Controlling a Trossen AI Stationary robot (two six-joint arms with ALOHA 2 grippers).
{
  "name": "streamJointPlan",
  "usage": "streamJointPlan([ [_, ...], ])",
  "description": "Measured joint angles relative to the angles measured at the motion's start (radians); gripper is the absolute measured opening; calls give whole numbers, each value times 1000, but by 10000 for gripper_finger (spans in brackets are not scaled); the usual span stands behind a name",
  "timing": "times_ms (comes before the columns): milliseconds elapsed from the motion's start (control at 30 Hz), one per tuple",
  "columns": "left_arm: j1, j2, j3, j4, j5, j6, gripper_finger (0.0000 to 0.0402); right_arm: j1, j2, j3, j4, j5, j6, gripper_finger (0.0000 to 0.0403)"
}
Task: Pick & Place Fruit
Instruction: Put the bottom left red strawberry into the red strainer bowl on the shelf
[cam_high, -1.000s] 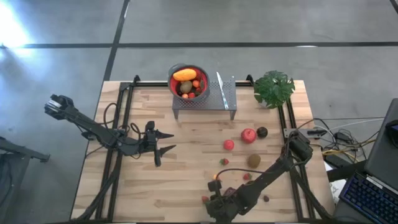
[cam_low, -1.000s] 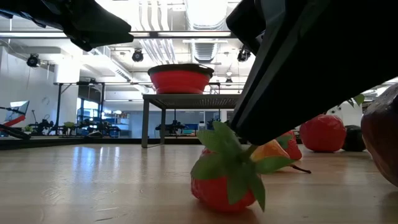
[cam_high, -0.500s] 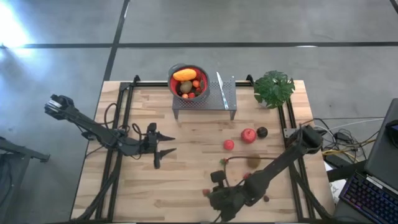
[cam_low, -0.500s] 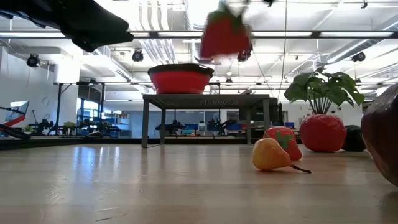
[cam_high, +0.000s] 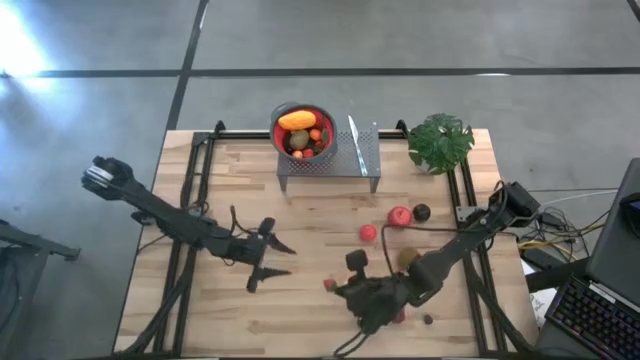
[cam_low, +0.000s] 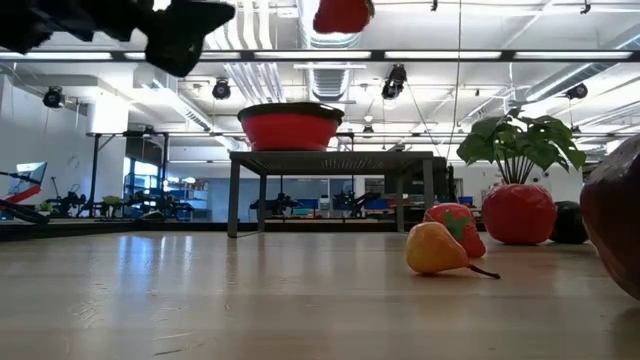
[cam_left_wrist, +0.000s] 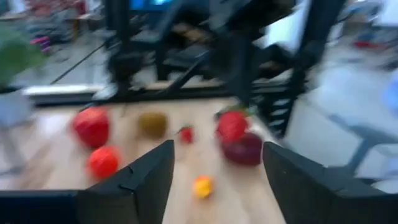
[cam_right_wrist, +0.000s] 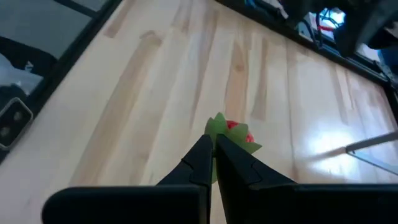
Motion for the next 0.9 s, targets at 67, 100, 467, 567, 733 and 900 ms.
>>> streamJointPlan([
  [67, 10, 42, 1, 71, 33, -1, 264, -4, -14, -23, 48, 0, -17, 8],
  [100, 19, 69, 8, 92, 37, -1, 270, -4, -21, -34, 70, 0, -30, 8],
  [467, 51, 293, 180, 88, 128, 62, 280, -11, -27, -43, 101, 13, -101, 8],
  [567, 53, 327, 210, 79, 136, 75, 280, -11, -27, -43, 103, 24, -113, 8],
  [733, 62, 367, 258, 77, 185, 77, 280, -13, -27, -39, 109, 26, -128, 8],
  [900, 68, 375, 273, 49, 189, 77, 280, -20, -27, -38, 137, 26, -157, 8],
])
